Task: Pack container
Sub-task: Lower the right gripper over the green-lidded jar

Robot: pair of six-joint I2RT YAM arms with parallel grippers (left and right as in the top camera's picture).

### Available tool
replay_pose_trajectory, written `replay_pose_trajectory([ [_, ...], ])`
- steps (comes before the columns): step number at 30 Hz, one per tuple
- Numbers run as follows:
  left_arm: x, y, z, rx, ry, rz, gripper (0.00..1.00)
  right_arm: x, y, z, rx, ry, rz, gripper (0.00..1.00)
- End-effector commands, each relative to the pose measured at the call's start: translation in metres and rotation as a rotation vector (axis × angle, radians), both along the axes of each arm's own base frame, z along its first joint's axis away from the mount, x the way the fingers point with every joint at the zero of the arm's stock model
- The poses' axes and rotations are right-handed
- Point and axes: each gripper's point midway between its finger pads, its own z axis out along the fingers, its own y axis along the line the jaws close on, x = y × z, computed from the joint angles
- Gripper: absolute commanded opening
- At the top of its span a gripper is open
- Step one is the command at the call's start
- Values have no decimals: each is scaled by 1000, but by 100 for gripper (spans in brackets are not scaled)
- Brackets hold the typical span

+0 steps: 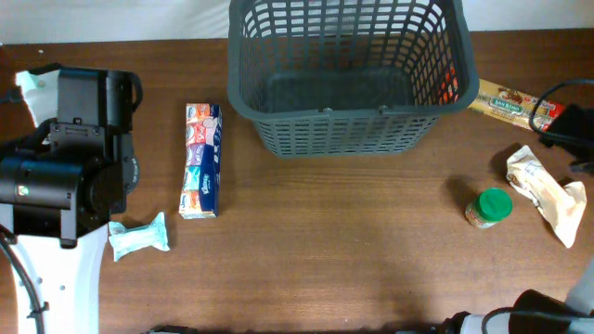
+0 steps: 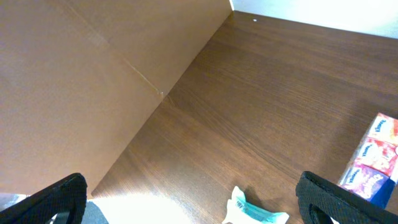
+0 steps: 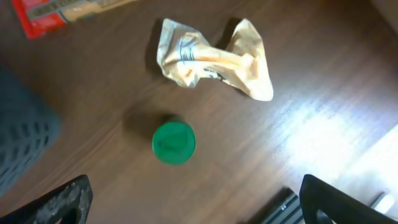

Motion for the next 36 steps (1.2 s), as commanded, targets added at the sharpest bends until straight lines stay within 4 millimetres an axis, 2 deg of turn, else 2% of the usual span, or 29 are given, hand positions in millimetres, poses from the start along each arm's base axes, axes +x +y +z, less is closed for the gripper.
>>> replay_pose_trajectory([
  [1, 0, 2, 0, 9, 6, 4, 100, -1, -3, -26, 1, 52, -9, 99],
  [6, 0, 2, 0, 10, 6, 4, 100, -7, 0, -65, 37, 131, -7, 99],
  [12, 0, 2, 0, 10, 6, 4, 99, -1, 13, -102, 111, 148, 87, 99],
  [21, 0, 2, 0, 10, 6, 4, 100, -10, 21, -155, 171, 194, 53, 99],
  [29, 0, 2, 0, 10, 6, 4, 99, -22, 27, -183, 195, 244, 42, 99],
  [36, 0, 2, 0, 10, 6, 4, 100, -20, 26, -199, 188, 228, 44, 99],
])
